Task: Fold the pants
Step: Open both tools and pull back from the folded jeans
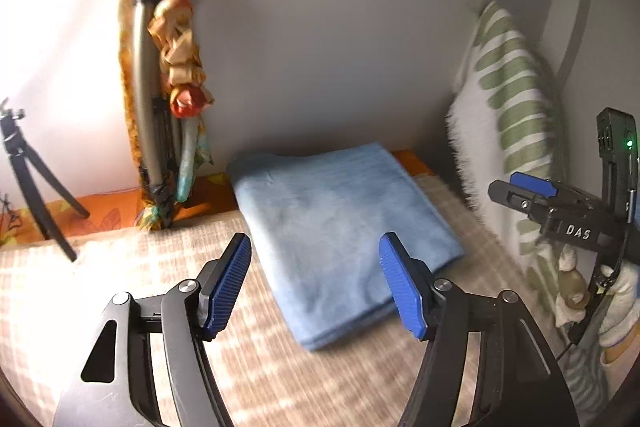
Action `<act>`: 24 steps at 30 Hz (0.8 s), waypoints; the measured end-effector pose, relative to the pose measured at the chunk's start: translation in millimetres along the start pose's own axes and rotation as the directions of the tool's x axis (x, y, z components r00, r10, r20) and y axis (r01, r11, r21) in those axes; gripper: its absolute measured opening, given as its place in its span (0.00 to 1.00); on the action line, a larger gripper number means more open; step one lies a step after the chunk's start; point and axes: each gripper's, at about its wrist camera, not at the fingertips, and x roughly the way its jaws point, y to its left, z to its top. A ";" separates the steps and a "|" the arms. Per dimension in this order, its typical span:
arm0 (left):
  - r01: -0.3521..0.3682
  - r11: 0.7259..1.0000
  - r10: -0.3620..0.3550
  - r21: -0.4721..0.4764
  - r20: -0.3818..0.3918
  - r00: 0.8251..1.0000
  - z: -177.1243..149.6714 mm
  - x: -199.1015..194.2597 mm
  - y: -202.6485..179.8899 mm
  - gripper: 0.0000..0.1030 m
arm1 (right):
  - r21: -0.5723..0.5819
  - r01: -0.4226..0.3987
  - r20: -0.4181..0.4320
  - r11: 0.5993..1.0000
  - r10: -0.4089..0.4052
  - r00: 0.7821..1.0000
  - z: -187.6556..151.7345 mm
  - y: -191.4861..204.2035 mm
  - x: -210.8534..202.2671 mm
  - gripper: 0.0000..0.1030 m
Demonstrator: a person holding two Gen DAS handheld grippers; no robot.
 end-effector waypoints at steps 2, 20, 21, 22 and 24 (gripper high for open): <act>-0.006 1.000 0.006 0.012 0.021 1.000 -5.3 -18.8 -6.3 0.68 | -0.019 0.008 0.015 1.000 -0.008 1.000 -6.4 10.2 -18.9 0.82; -0.019 0.999 0.015 0.042 0.094 0.995 -98.6 -145.2 -32.7 0.80 | -0.017 -0.061 0.075 0.998 0.062 0.995 -109.2 85.6 -131.2 1.00; -0.031 0.998 0.026 0.051 0.103 0.994 -105.1 -149.9 -34.1 0.80 | -0.015 -0.061 0.073 0.998 0.062 0.995 -114.8 88.3 -133.5 1.00; -0.043 0.997 0.036 0.058 0.109 0.993 -110.4 -153.5 -35.6 0.80 | -0.016 -0.066 0.074 0.998 0.067 0.995 -121.1 91.6 -136.4 1.00; -0.056 0.996 0.049 0.062 0.112 0.993 -121.5 -159.7 -37.2 0.81 | -0.012 -0.073 0.073 0.997 0.074 0.995 -130.9 95.0 -139.6 1.00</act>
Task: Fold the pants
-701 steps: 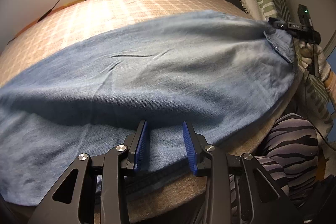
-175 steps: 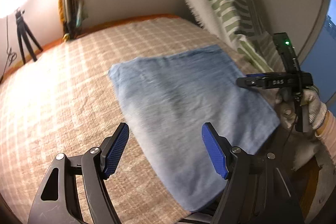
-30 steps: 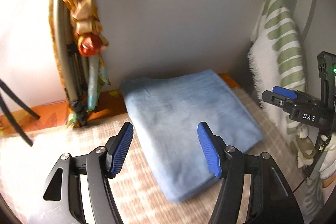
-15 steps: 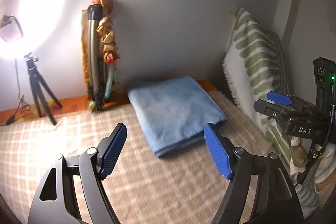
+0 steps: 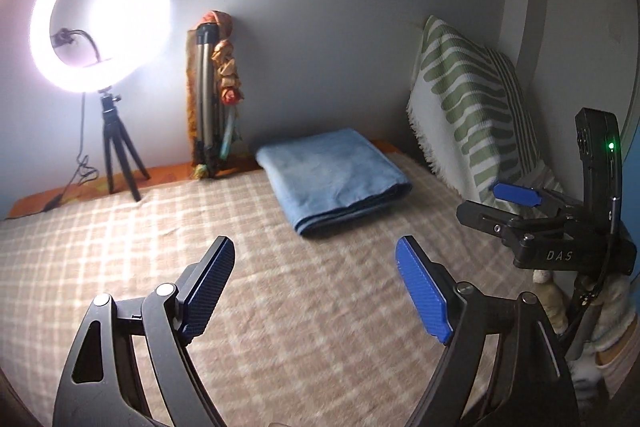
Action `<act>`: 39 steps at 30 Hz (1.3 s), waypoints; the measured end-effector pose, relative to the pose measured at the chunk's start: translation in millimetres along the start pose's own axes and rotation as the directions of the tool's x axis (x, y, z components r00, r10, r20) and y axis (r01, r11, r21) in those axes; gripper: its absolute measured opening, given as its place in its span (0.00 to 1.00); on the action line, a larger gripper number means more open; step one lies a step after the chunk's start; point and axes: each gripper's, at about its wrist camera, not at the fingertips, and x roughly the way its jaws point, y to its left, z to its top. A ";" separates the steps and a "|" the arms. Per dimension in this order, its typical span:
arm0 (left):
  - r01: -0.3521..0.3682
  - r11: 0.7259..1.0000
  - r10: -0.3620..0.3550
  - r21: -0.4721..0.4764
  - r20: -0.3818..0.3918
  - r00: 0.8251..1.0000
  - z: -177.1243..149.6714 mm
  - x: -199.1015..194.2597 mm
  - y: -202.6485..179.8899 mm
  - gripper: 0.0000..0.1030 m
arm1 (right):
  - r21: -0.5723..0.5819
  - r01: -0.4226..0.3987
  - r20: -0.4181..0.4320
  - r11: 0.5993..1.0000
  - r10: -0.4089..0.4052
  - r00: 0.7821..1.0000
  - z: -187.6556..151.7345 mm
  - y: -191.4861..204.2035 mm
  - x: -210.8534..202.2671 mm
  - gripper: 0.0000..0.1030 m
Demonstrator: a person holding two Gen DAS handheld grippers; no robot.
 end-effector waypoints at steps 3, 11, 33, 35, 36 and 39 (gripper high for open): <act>0.021 0.999 -0.021 -0.031 -0.023 1.000 -13.1 -5.7 2.7 0.81 | 0.004 0.028 0.006 1.000 -0.028 1.000 -15.4 5.5 -4.9 1.00; 0.010 0.999 -0.011 -0.051 -0.023 1.000 -39.7 -14.8 10.0 0.81 | 0.020 0.073 0.010 0.997 -0.074 0.997 -46.0 16.1 -7.2 1.00; -0.055 0.997 0.054 -0.044 -0.039 0.998 -74.3 0.3 37.1 0.81 | 0.053 0.115 0.002 0.992 -0.115 0.993 -69.3 19.5 21.8 1.00; -0.059 0.997 0.057 -0.044 -0.040 0.998 -75.0 -0.6 37.5 0.81 | 0.054 0.118 0.002 0.991 -0.119 0.993 -69.4 19.6 22.2 1.00; -0.062 0.997 0.060 -0.045 -0.040 0.997 -75.2 -1.5 37.5 0.81 | 0.054 0.118 0.002 0.992 -0.118 0.993 -69.4 19.8 22.3 1.00; -0.069 0.996 0.067 -0.047 -0.041 0.997 -75.0 -2.4 38.1 0.81 | 0.053 0.116 0.001 0.992 -0.117 0.993 -69.5 20.0 22.4 1.00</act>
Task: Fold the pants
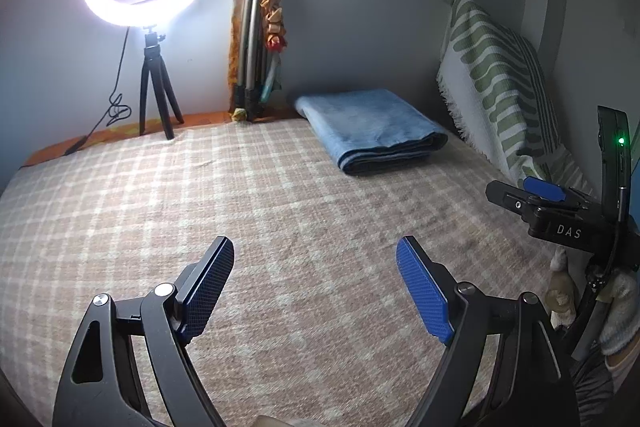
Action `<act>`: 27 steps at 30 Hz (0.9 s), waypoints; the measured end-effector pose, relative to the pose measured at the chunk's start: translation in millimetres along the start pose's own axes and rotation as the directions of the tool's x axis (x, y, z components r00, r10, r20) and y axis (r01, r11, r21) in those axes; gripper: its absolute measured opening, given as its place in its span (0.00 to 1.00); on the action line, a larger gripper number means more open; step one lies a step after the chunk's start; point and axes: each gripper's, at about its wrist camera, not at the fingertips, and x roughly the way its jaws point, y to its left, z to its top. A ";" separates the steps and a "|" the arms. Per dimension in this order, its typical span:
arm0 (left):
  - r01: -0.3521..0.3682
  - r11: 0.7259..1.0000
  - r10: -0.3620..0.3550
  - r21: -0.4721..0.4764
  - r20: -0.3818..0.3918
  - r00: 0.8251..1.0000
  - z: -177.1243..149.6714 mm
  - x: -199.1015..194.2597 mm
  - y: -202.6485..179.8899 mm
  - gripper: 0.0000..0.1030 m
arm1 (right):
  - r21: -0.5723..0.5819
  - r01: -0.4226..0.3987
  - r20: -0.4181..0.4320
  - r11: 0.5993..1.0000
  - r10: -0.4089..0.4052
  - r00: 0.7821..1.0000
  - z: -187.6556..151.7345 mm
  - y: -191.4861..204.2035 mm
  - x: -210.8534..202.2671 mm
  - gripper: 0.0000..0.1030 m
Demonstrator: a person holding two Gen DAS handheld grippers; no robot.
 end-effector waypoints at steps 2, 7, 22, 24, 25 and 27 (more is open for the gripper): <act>-0.006 1.000 0.006 -0.002 -0.002 1.000 0.3 -0.2 -0.1 0.81 | 0.001 -0.001 0.001 1.000 0.001 1.000 -1.1 0.7 -1.0 1.00; -0.028 1.000 0.028 -0.005 -0.007 1.000 1.2 0.9 -0.9 0.81 | 0.004 -0.003 0.000 1.000 0.003 1.000 -2.2 1.0 -0.7 1.00; -0.066 0.997 0.065 -0.033 -0.011 0.998 3.0 1.4 4.3 0.87 | -0.009 -0.007 -0.015 1.000 0.007 1.000 -2.7 5.0 4.6 1.00; -0.073 0.997 0.072 -0.032 -0.011 0.997 3.1 1.7 4.2 0.87 | -0.010 -0.009 -0.018 1.000 0.009 1.000 -2.8 5.2 4.7 1.00; -0.078 0.997 0.078 -0.029 -0.010 0.997 3.1 1.9 3.8 0.87 | -0.010 -0.009 -0.018 1.000 0.009 1.000 -3.1 5.7 4.7 1.00; -0.086 0.996 0.086 -0.027 -0.012 0.996 3.1 2.4 2.9 0.87 | -0.012 -0.007 -0.019 1.000 0.007 1.000 -3.4 6.3 4.6 1.00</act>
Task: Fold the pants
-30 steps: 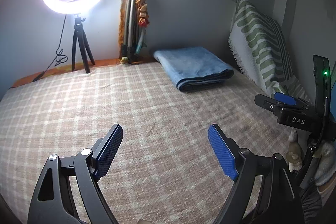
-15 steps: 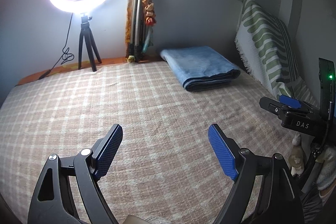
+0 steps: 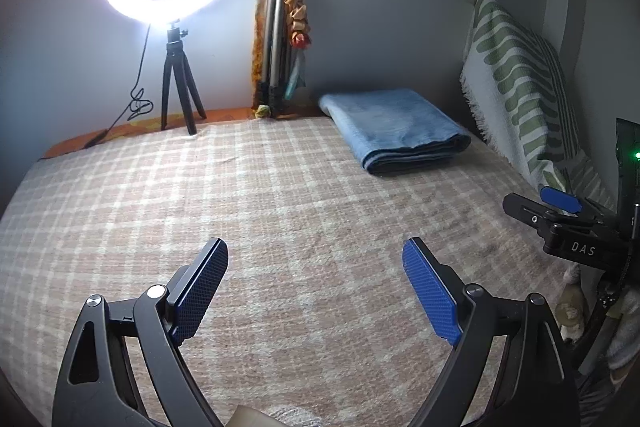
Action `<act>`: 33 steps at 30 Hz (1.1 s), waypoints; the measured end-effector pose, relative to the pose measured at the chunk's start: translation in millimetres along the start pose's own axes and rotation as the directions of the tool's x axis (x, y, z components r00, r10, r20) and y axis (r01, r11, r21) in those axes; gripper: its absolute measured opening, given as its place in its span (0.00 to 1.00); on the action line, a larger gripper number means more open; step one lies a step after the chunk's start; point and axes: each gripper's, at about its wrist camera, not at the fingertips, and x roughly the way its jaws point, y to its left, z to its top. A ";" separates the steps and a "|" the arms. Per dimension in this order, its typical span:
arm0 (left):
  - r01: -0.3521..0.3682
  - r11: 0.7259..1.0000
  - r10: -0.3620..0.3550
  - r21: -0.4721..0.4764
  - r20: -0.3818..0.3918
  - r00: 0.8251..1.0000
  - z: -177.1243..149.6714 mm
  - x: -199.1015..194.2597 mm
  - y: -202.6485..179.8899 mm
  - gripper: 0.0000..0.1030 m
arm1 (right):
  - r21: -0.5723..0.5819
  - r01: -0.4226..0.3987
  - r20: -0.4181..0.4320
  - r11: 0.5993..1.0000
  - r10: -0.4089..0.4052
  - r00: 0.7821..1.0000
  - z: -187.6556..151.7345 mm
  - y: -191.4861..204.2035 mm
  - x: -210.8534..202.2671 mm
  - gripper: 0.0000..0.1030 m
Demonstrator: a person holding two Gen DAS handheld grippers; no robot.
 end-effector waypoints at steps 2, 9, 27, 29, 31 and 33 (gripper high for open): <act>-0.003 1.000 0.003 0.001 -0.006 1.000 0.0 0.9 -0.5 0.87 | 0.000 0.000 0.000 1.000 0.000 1.000 0.0 0.0 0.0 1.00; -0.004 1.000 0.004 0.010 -0.005 1.000 -0.6 0.0 -1.6 0.87 | -0.004 -0.001 -0.002 1.000 0.001 1.000 -0.4 0.8 0.5 1.00; -0.026 0.999 0.027 0.023 -0.006 1.000 -1.6 -0.7 -4.3 0.87 | -0.031 -0.011 -0.021 0.999 0.010 1.000 -3.1 6.4 4.7 1.00; -0.025 0.999 0.025 0.022 -0.007 1.000 -1.7 -0.5 -3.9 0.87 | -0.035 -0.012 -0.023 0.999 0.011 1.000 -3.2 7.4 5.1 1.00; -0.026 0.999 0.026 0.023 -0.003 1.000 -1.2 -0.6 -3.9 0.87 | -0.035 -0.013 -0.024 0.999 0.013 1.000 -3.3 7.6 5.3 1.00; -0.024 0.999 0.024 0.023 0.002 1.000 -1.1 -0.7 -3.7 0.87 | -0.035 -0.013 -0.024 0.999 0.013 1.000 -3.8 7.6 5.2 1.00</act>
